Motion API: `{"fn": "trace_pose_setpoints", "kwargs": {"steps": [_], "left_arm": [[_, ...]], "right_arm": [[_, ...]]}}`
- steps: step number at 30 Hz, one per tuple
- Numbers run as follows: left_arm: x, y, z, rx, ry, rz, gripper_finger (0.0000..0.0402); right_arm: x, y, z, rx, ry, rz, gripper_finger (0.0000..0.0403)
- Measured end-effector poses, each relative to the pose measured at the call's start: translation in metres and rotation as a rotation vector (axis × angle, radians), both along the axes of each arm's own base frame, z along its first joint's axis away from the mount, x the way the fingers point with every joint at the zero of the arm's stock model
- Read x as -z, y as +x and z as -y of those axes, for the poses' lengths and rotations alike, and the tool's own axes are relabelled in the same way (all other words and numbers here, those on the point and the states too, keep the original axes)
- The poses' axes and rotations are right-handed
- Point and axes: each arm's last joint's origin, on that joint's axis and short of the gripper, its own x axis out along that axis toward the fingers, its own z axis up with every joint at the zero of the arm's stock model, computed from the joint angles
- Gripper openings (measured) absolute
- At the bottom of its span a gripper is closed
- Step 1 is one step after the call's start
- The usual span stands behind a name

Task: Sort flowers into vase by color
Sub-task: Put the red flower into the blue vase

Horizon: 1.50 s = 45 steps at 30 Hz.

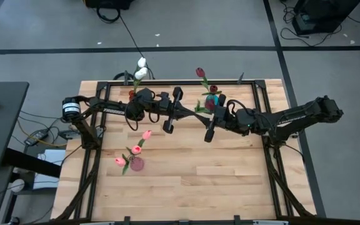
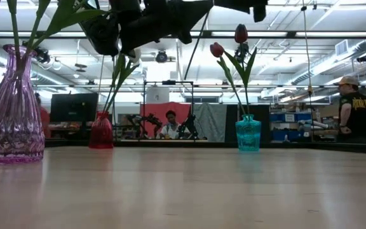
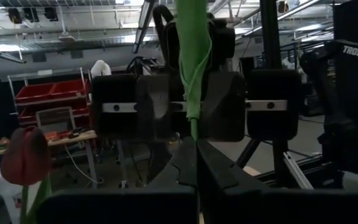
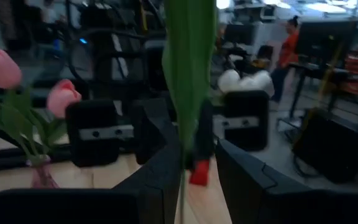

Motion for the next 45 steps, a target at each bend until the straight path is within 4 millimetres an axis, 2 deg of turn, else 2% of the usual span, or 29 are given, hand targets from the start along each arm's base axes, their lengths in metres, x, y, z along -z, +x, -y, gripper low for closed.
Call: {"fn": "trace_pose_setpoints", "kwargs": {"steps": [8, 13, 17, 20, 23, 26, 31, 37, 41, 45], "left_arm": [[0.002, 0.001, 0.000, -0.004, -0.007, -0.023, 0.0001], [0.002, 0.001, 0.000, -0.001, -0.017, -0.029, 0.0010], [0.005, 0.002, -0.002, -0.032, -0.074, -0.066, 0.0034], [0.008, 0.001, -0.008, -0.026, -0.085, -0.107, 0.0074], [0.006, -0.007, -0.017, -0.013, -0.092, -0.187, 0.0116], [-0.007, -0.023, -0.026, -0.058, -0.060, -0.257, 0.0140], [-0.031, -0.054, -0.026, -0.177, 0.023, -0.335, 0.0146], [-0.051, -0.083, -0.016, -0.226, 0.080, -0.383, 0.0147], [-0.056, -0.094, -0.014, -0.201, 0.074, -0.401, 0.0147], [-0.041, -0.100, -0.012, -0.196, 0.066, -0.409, 0.0147]], "right_arm": [[0.004, 0.012, 0.008, 0.001, -0.048, 0.027, 0.0107], [0.006, 0.013, 0.009, -0.002, -0.052, 0.009, 0.0062], [0.008, 0.013, 0.010, 0.006, -0.056, -0.011, 0.0015], [0.008, 0.009, 0.010, 0.037, -0.055, -0.033, 0.0019], [0.004, -0.004, 0.011, 0.109, -0.008, -0.067, 0.0029], [0.003, -0.024, 0.014, 0.149, 0.078, -0.134, 0.0023], [0.003, -0.056, 0.019, 0.242, 0.193, -0.216, 0.0014], [0.003, -0.084, 0.025, 0.384, 0.166, -0.234, 0.0024], [0.016, -0.096, 0.034, 0.439, 0.125, -0.194, 0.0017], [0.033, -0.105, 0.049, 0.456, 0.105, -0.115, 0.0017]]}}
